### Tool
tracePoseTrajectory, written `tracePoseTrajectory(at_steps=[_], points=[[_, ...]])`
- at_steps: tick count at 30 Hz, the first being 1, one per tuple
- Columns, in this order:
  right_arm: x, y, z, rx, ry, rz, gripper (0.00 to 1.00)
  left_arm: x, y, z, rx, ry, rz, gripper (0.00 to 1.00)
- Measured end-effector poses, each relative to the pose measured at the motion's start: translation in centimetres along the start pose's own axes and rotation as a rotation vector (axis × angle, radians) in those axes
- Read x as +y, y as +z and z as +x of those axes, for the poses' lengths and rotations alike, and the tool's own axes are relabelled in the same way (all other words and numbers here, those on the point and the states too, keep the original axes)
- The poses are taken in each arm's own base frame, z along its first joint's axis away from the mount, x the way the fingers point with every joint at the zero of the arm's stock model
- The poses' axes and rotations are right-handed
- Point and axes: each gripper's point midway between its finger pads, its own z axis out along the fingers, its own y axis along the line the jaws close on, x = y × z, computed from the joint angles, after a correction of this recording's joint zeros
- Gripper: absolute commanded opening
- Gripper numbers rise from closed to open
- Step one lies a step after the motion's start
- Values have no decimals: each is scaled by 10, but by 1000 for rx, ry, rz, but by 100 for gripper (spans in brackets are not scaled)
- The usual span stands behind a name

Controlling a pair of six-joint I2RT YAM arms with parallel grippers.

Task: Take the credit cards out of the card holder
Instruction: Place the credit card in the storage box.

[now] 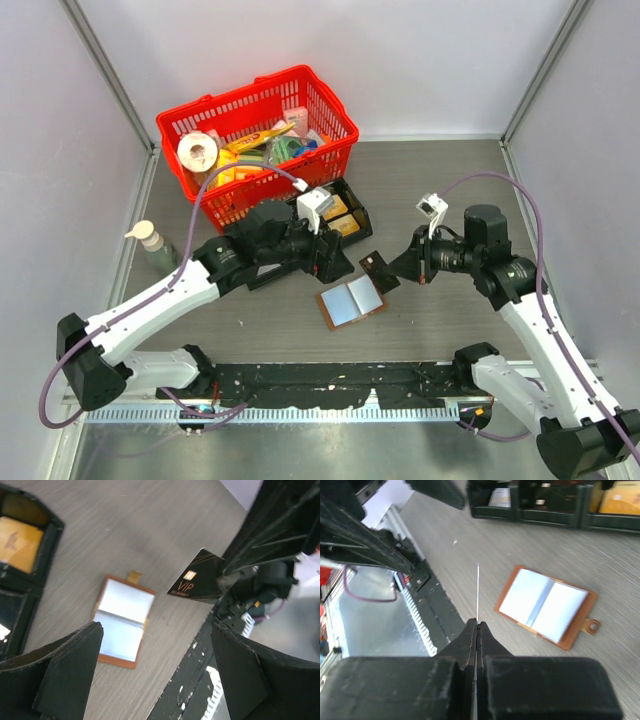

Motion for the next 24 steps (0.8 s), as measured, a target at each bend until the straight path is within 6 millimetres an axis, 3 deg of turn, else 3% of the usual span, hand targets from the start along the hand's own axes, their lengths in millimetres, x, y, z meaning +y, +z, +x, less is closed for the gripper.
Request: tracePoseTrajectory(at_steps=[5, 11, 14, 18, 20, 22, 24], points=[[34, -4, 6, 15, -87, -151, 1, -28, -5, 10, 64, 93, 181, 89], [58, -5, 13, 38, -151, -255, 1, -49, 5, 29, 170, 102, 351, 72], [65, -4, 18, 54, -171, -286, 1, -56, 9, 38, 216, 88, 420, 47], [69, 1, 24, 84, -195, -308, 3, -66, 4, 42, 241, 79, 491, 7], [65, 4, 24, 89, -197, -289, 9, -70, 2, 42, 242, 84, 509, 0], [60, 6, 22, 80, -203, -256, 23, -68, 2, 40, 227, 90, 493, 0], [52, 9, 17, 59, -213, -204, 43, -61, 2, 37, 200, 91, 438, 0]])
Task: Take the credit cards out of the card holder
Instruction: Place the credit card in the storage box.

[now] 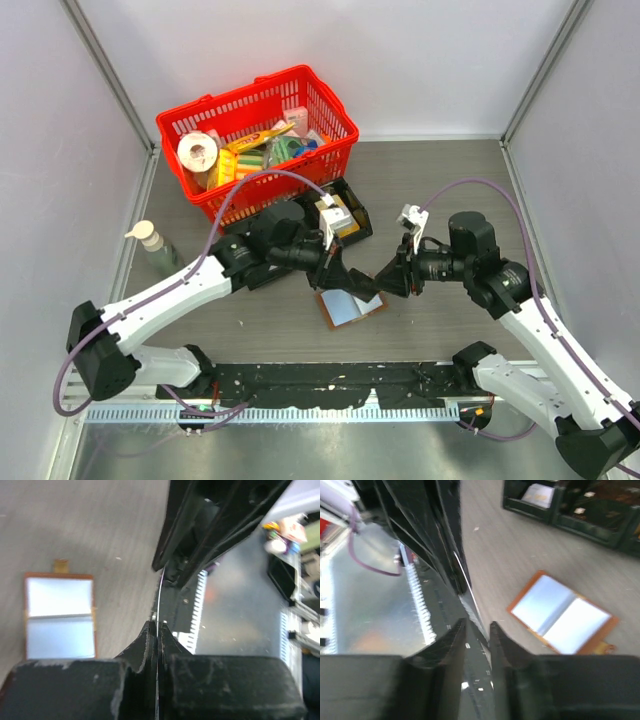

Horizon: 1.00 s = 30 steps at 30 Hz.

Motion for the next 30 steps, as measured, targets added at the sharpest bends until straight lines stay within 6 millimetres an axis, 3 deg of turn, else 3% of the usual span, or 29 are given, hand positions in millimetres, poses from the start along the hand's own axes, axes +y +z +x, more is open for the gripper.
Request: tracePoseTrajectory(at_steps=[3, 7, 8, 11, 15, 22, 30], points=[[-14, -2, -4, -21, 12, 97, 57, 20, -15, -6, -67, -27, -138, 0], [-37, -9, -11, -68, 52, 260, 77, 72, -48, -17, -195, -155, -403, 0], [-43, -11, -13, -81, 64, 297, 86, 87, -57, -19, -229, -196, -474, 0], [-58, -16, -17, -118, 104, 394, 87, 131, -85, -18, -325, -328, -690, 0], [-74, -22, -15, -154, 166, 501, 87, 170, -105, -10, -401, -470, -873, 1], [-92, -45, -14, -239, 194, 665, 88, 230, -95, 22, -393, -645, -1065, 5], [-95, -74, -25, -350, 167, 780, 88, 268, -68, 37, -409, -760, -1104, 2]])
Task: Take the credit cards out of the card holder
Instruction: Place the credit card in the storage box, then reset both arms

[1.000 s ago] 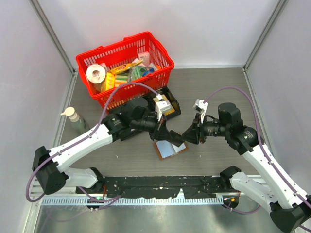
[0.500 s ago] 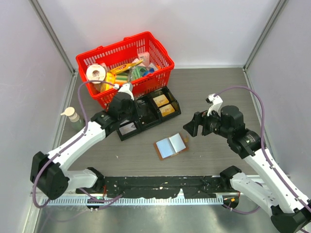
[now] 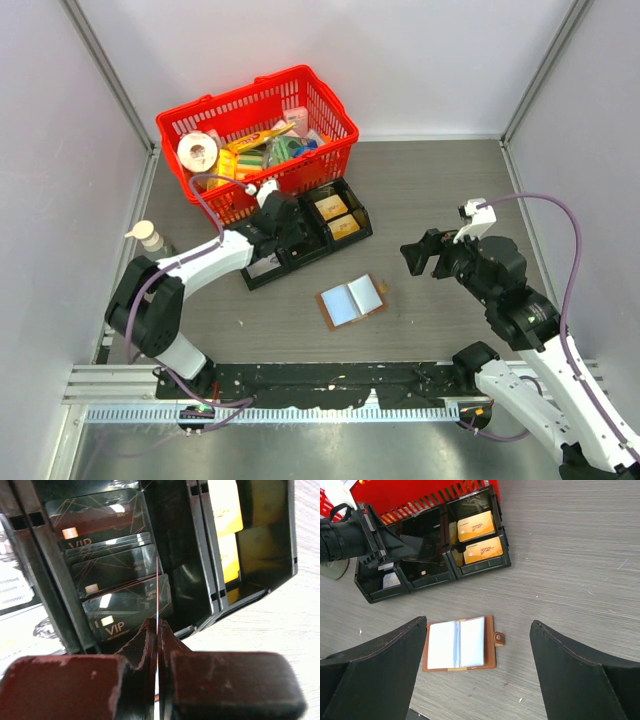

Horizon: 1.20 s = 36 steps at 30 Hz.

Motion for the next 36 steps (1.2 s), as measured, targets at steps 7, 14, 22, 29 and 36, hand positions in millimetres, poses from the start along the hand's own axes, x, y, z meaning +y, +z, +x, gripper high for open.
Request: tracePoseTrajectory(at_steps=[7, 14, 22, 29, 36], points=[[-10, -1, 4, -5, -1, 46, 88, -12, 10, -3, -23, -81, 40, 38], [-23, -6, 3, -25, 0, 115, 88, 3, -2, 2, -41, -107, 32, 78], [-61, -18, 0, -68, 8, 329, 90, 8, -63, -45, -177, -82, 54, 100], [-101, -41, -6, -130, 6, 567, 93, 44, -118, -93, -258, -111, 36, 100], [-127, -66, -11, -166, -15, 737, 93, 109, -210, -121, -463, -106, -70, 100]])
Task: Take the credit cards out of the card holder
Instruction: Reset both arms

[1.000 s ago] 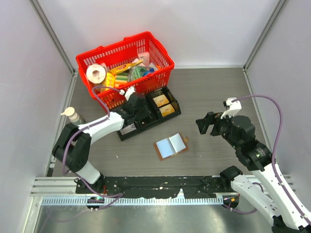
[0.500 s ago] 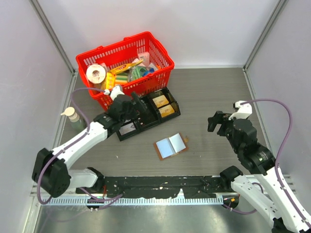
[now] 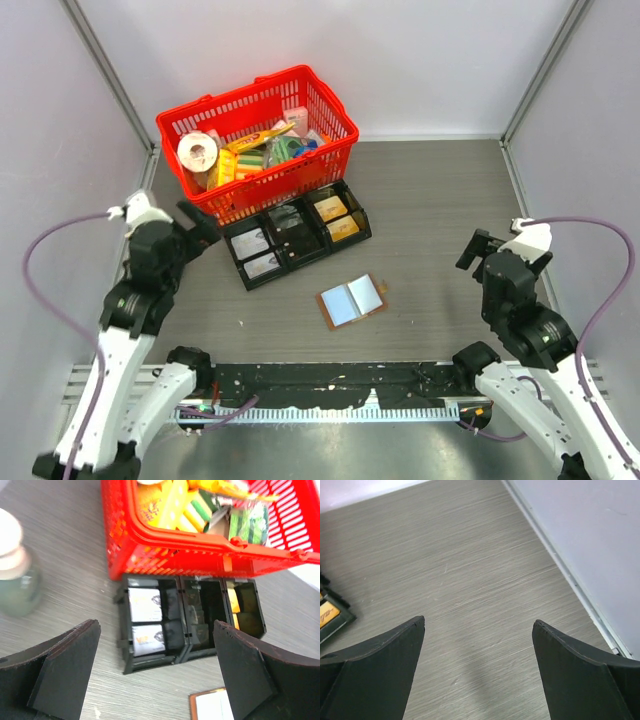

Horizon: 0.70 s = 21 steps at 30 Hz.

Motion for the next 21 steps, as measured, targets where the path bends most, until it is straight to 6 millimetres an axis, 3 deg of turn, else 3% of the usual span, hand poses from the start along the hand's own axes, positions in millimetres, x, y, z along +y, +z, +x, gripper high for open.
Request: tracePoseTrajectory(at_steps=[7, 11, 15, 21], points=[[-30, -16, -19, -115, 90, 68, 93, 45, -88, -43, -306, 54, 16, 100], [-41, -23, -19, -169, 147, 68, 93, 66, -118, -42, -431, 62, 61, 100], [-48, -29, -18, -206, 190, 55, 93, 78, -124, -33, -463, 72, 68, 100], [-47, -30, -20, -222, 208, 46, 93, 84, -113, -26, -437, 92, 26, 100]])
